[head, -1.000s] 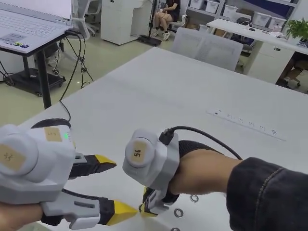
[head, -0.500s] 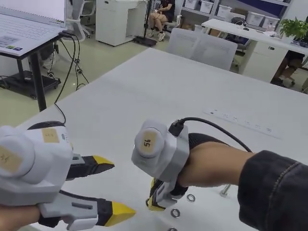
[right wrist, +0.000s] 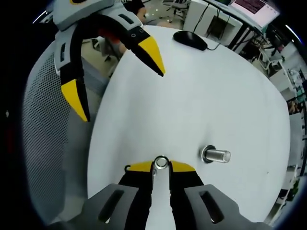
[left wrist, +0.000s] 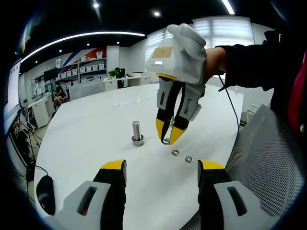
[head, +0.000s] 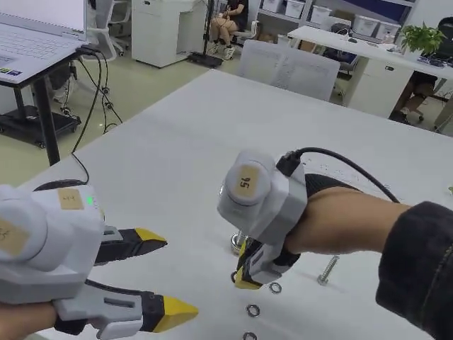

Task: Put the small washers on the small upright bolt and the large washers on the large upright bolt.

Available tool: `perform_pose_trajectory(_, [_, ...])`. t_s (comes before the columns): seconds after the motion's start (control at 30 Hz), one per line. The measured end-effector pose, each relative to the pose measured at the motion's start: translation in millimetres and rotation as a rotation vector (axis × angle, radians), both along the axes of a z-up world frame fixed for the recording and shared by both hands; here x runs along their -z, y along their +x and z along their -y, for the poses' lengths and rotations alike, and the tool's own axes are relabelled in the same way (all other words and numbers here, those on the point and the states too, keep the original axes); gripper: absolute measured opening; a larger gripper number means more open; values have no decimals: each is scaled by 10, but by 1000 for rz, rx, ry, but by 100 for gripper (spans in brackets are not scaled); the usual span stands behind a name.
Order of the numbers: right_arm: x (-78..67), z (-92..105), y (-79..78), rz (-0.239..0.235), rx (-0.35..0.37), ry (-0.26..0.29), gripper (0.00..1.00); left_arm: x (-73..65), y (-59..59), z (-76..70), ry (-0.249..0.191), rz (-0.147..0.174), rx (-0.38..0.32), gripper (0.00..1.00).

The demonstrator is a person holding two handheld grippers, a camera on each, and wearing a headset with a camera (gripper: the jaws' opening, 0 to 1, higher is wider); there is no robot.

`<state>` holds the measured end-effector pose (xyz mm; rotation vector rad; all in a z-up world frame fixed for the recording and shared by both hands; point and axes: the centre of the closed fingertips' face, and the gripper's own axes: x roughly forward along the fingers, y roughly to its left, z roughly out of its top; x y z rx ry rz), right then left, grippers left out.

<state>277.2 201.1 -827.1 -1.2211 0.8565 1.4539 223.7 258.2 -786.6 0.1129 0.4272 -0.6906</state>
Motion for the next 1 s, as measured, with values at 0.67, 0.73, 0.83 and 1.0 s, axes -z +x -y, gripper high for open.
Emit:
perform_pose_trajectory(0.67, [-348, 513, 417, 48, 153, 28, 13, 17, -13, 50, 3, -3, 20, 59])
perform_pose_trajectory(0.73, [-372, 572, 456, 54, 165, 26, 13, 17, -15, 51, 3, -3, 21, 59])
perform_pose_trajectory(0.83, [-402, 658, 514, 63, 181, 23, 13, 14, -17, 56, 5, -3, 25, 59])
perform_pose_trajectory(1.0, [-480, 838, 602, 83, 221, 21, 13, 6, -13, 70, 6, -2, 28, 59])
